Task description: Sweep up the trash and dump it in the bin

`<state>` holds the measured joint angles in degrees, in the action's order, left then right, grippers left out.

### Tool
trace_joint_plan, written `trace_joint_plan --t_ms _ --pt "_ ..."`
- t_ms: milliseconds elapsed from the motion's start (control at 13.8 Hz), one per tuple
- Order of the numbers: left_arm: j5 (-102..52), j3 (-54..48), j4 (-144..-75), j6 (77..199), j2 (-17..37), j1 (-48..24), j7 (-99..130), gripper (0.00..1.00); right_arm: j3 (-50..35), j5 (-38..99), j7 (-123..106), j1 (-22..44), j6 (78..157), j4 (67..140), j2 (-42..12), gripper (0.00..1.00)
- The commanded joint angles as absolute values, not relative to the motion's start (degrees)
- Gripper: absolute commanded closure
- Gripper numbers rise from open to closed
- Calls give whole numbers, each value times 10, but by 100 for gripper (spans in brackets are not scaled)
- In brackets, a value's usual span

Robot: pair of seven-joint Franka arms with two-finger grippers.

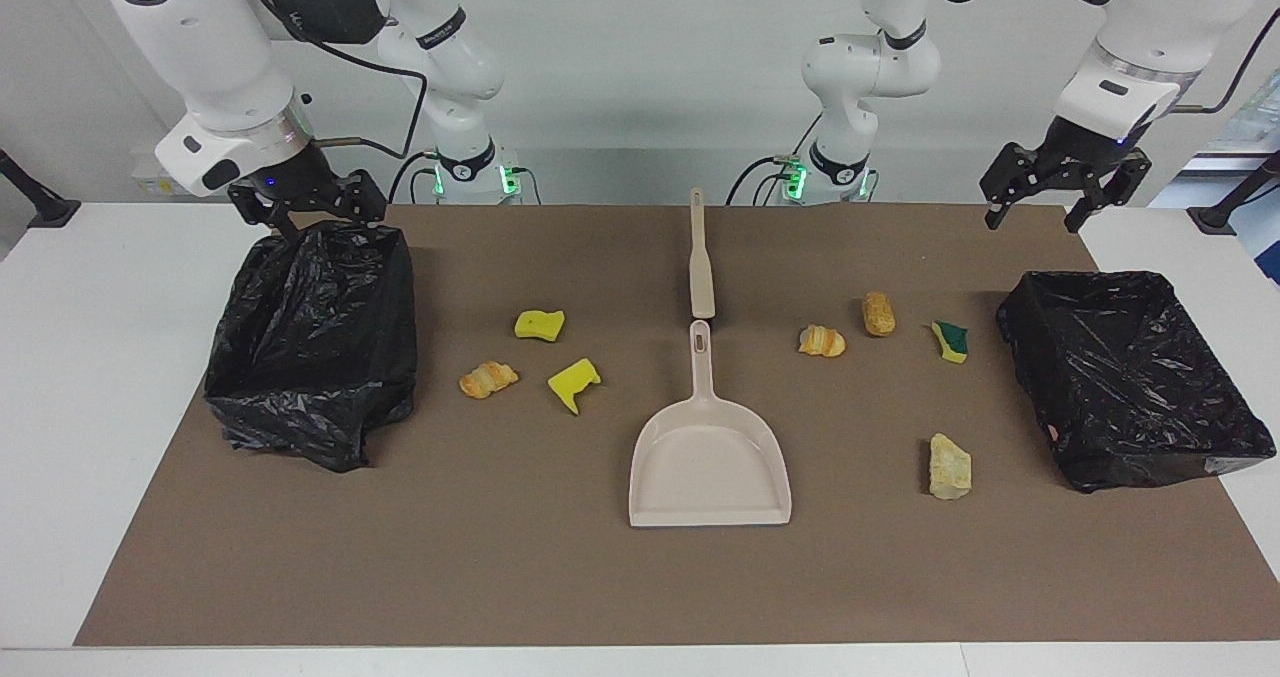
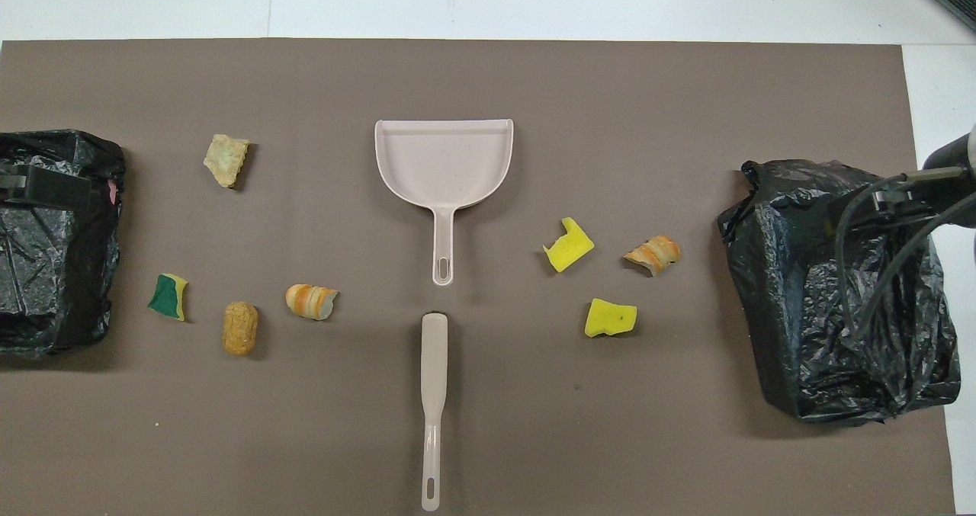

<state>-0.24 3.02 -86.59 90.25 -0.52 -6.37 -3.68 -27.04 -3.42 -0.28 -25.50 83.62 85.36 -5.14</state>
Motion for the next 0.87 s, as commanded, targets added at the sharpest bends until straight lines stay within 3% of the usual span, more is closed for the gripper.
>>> trace_joint_plan --t_ms 0,798 --pt "1 28 -857 893 -4 -60 -40 0 -271 -20 17 -263 839 867 -32 0" --pt "1 27 -856 893 -5 -64 -40 0 -272 -25 5 -285 848 883 -23 0"
